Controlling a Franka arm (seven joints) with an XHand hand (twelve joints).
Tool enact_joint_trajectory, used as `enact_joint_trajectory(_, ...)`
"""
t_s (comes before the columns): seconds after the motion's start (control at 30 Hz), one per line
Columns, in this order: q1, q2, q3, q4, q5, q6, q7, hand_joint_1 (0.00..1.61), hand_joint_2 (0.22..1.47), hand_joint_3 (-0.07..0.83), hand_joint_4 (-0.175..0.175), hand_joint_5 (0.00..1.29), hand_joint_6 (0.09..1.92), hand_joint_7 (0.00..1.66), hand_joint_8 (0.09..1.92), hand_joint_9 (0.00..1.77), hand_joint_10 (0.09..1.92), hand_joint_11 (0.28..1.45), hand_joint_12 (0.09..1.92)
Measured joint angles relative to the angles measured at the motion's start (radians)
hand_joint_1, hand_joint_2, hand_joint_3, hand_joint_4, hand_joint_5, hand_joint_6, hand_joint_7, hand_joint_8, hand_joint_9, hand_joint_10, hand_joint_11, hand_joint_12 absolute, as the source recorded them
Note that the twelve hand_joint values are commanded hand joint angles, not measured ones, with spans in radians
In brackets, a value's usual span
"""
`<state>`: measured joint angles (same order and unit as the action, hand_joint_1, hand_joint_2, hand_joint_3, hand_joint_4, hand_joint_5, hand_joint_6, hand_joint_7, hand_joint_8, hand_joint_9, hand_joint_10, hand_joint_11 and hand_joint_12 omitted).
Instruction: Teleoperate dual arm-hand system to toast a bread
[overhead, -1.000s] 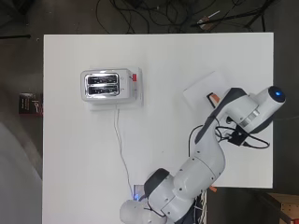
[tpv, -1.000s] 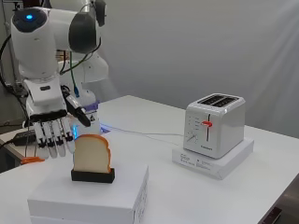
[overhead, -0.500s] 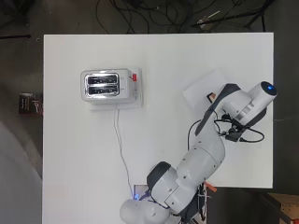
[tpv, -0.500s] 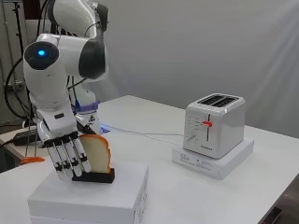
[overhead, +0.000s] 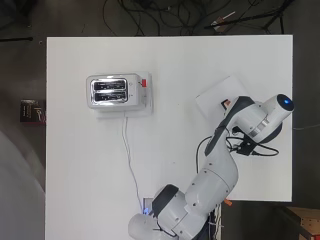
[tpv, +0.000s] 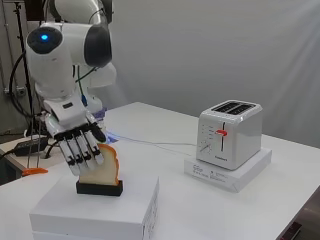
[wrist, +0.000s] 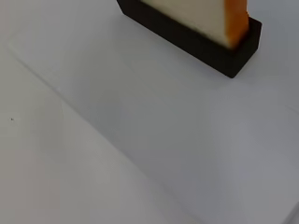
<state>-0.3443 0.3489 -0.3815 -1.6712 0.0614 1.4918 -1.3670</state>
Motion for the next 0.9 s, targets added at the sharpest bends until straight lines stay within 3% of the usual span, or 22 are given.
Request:
enact_joint_trajectory(0.07,-0.003,-0.004,-0.002,-0.006,0.014,0.001,-0.001,1.14,1.17,0.001,-0.099,0.70,1.25,1.02,0.80,1.31,0.09,0.83,0.09)
enact_joint_trajectory(0.2,-0.011,-0.026,-0.008,-0.056,0.091,0.047,0.009,1.22,1.18,0.000,-0.164,0.68,1.43,1.07,0.83,1.39,0.09,0.87,0.11)
enact_joint_trajectory(0.3,-0.012,-0.076,0.000,-0.122,0.086,0.121,0.013,1.23,1.18,0.001,-0.175,0.66,1.42,1.09,0.83,1.42,0.09,0.88,0.15)
enact_joint_trajectory(0.4,-0.006,-0.175,0.020,-0.172,0.093,0.192,0.009,1.23,1.17,-0.002,-0.175,0.67,1.40,1.11,0.80,1.45,0.09,0.77,0.56)
enact_joint_trajectory(0.47,0.026,-0.238,0.012,-0.173,0.067,0.192,0.032,1.23,1.19,0.000,-0.175,0.64,1.41,1.08,0.87,1.45,0.09,0.70,0.75)
enact_joint_trajectory(0.63,0.298,-0.325,-0.176,-0.168,0.000,0.192,0.034,1.22,1.21,0.000,-0.175,0.61,1.38,1.01,1.05,1.45,0.09,0.64,0.79)
enact_joint_trajectory(0.67,0.373,-0.325,-0.231,-0.168,-0.001,0.195,0.031,1.09,1.23,0.000,-0.049,0.64,1.39,1.06,0.85,1.44,0.09,0.64,0.77)
enact_joint_trajectory(0.7,0.457,-0.326,-0.293,-0.168,-0.004,0.197,0.029,0.97,1.26,-0.003,0.052,0.65,1.43,1.13,0.60,1.44,0.09,0.65,0.73)
enact_joint_trajectory(0.73,0.544,-0.326,-0.358,-0.168,-0.007,0.201,0.023,0.90,1.28,-0.002,0.113,0.64,1.45,1.20,0.39,1.44,0.09,0.65,0.70)
enact_joint_trajectory(0.8,0.724,-0.325,-0.487,-0.166,-0.011,0.210,-0.006,0.85,1.30,-0.001,0.162,0.65,1.47,1.28,0.14,1.43,0.09,0.67,0.62)
enact_joint_trajectory(0.9,0.942,-0.309,-0.618,-0.144,-0.021,0.216,-0.058,0.86,1.28,0.001,0.175,0.68,1.42,1.31,0.09,1.42,0.09,0.68,0.52)
